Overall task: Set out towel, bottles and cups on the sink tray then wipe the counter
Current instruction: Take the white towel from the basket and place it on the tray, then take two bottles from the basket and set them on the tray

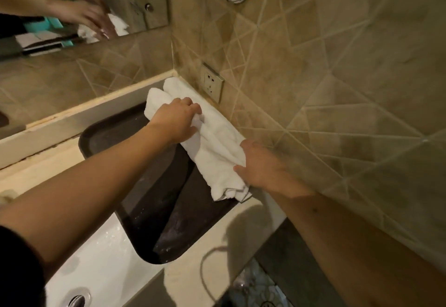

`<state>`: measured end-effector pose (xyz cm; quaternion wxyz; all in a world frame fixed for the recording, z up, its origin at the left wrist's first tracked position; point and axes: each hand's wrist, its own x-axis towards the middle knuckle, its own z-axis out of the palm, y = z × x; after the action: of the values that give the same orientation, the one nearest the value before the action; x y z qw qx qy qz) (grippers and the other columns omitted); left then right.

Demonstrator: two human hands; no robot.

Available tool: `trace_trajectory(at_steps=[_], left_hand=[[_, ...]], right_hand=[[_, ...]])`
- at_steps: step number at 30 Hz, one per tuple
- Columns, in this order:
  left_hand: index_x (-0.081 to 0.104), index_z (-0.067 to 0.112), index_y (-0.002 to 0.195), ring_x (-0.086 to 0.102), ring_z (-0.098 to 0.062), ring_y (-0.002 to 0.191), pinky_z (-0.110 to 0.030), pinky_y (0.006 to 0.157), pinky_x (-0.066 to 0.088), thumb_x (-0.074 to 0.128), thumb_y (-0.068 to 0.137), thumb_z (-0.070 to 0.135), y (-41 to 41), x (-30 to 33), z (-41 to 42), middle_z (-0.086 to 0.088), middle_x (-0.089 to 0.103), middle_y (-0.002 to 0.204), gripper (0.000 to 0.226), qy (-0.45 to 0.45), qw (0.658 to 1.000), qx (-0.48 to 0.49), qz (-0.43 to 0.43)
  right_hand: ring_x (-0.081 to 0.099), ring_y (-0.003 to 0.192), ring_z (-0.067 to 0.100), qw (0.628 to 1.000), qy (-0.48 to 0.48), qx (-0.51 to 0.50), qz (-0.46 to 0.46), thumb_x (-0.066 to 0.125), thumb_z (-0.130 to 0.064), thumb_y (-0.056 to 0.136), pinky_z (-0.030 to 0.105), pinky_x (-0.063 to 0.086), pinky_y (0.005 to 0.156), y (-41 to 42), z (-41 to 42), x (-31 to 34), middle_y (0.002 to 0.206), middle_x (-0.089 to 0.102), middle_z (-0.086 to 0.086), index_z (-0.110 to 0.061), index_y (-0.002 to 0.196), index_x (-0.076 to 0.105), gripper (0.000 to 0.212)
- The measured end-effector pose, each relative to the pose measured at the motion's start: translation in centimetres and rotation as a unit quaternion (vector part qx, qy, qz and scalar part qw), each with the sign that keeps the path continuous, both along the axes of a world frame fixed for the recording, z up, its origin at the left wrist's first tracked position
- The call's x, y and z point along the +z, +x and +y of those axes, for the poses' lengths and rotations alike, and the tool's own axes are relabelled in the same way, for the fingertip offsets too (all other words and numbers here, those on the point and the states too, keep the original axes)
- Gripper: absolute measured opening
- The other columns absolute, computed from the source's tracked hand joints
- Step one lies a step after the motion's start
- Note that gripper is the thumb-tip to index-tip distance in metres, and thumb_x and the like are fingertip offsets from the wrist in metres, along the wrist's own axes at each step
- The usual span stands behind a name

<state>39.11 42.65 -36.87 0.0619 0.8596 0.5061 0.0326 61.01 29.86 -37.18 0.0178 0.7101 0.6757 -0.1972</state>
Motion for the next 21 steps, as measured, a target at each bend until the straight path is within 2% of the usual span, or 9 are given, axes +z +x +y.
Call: trace_trajectory(at_steps=[3, 6, 8, 12, 16, 17, 21], left_hand=[[0.062, 0.024, 0.119, 0.059, -0.023, 0.101, -0.041, 0.083, 0.053, 0.065, 0.090, 0.044, 0.9, 1.9, -4.3, -0.002, 0.063, 0.113, 0.036, -0.039, 0.998, -0.024, -0.031], [0.065, 0.026, 0.109, 0.057, -0.013, 0.084, -0.031, 0.073, 0.046, 0.065, 0.089, 0.049, 2.9, 3.6, -9.4, 0.005, 0.069, 0.103, 0.030, -0.070, 0.995, -0.059, -0.035], [0.065, 0.026, 0.104, 0.059, -0.013, 0.083, -0.030, 0.072, 0.046, 0.064, 0.090, 0.050, 5.1, 4.8, -13.0, 0.006, 0.070, 0.100, 0.028, -0.071, 0.993, -0.095, -0.026], [0.063, 0.030, 0.096, 0.060, -0.012, 0.083, -0.032, 0.075, 0.049, 0.061, 0.091, 0.050, 11.1, 7.1, -21.7, 0.008, 0.071, 0.098, 0.021, -0.087, 0.980, -0.177, -0.017], [0.065, 0.033, 0.092, 0.064, -0.012, 0.084, -0.032, 0.077, 0.051, 0.063, 0.088, 0.047, 18.1, 9.2, -31.9, 0.012, 0.071, 0.094, 0.015, -0.069, 0.965, -0.253, -0.001], [0.066, 0.032, 0.090, 0.066, -0.015, 0.085, -0.033, 0.076, 0.053, 0.064, 0.087, 0.045, 19.0, 9.5, -33.2, 0.010, 0.071, 0.093, 0.014, -0.076, 0.966, -0.249, -0.003], [0.069, 0.023, 0.087, 0.067, -0.024, 0.082, -0.039, 0.077, 0.055, 0.068, 0.089, 0.034, 26.5, 10.7, -45.7, -0.004, 0.073, 0.088, 0.012, -0.082, 0.934, -0.347, -0.019]], right_hand=[[0.055, 0.119, 0.031, 0.999, 0.017, -0.027, 0.041, 0.064, -0.035, 0.094, 0.037, 0.047, 0.097, 1.0, -2.7, 1.9, 0.134, 0.055, 0.014, -0.014, 0.139, 0.047, 0.053], [0.060, 0.097, 0.025, 0.996, 0.040, -0.055, 0.049, 0.062, -0.038, 0.094, 0.031, 0.046, 0.077, 2.7, -6.7, 4.0, 0.115, 0.064, 0.008, -0.017, 0.116, 0.060, 0.031], [0.059, 0.085, 0.021, 0.995, 0.060, -0.072, 0.033, 0.060, -0.043, 0.094, 0.031, 0.045, 0.070, 4.2, -10.4, 5.7, 0.100, 0.066, 0.003, -0.021, 0.100, 0.061, 0.023], [0.064, 0.087, 0.024, 0.990, 0.069, -0.122, 0.014, 0.056, -0.040, 0.097, 0.040, 0.056, 0.078, 8.4, -20.4, 8.7, 0.097, 0.069, 0.005, -0.019, 0.098, 0.066, 0.023], [0.065, 0.090, 0.027, 0.976, 0.076, -0.202, 0.009, 0.055, -0.033, 0.099, 0.033, 0.049, 0.073, 13.7, -33.4, 10.0, 0.091, 0.065, 0.005, -0.023, 0.087, 0.060, 0.017], [0.065, 0.090, 0.026, 0.973, 0.072, -0.218, 0.014, 0.056, -0.032, 0.099, 0.032, 0.047, 0.072, 14.2, -35.4, 10.3, 0.090, 0.063, 0.004, -0.022, 0.086, 0.058, 0.017], [0.064, 0.087, 0.026, 0.942, 0.084, -0.325, -0.001, 0.055, -0.039, 0.097, 0.035, 0.052, 0.073, 17.3, -51.6, 11.5, 0.095, 0.068, 0.005, -0.018, 0.094, 0.066, 0.024]])
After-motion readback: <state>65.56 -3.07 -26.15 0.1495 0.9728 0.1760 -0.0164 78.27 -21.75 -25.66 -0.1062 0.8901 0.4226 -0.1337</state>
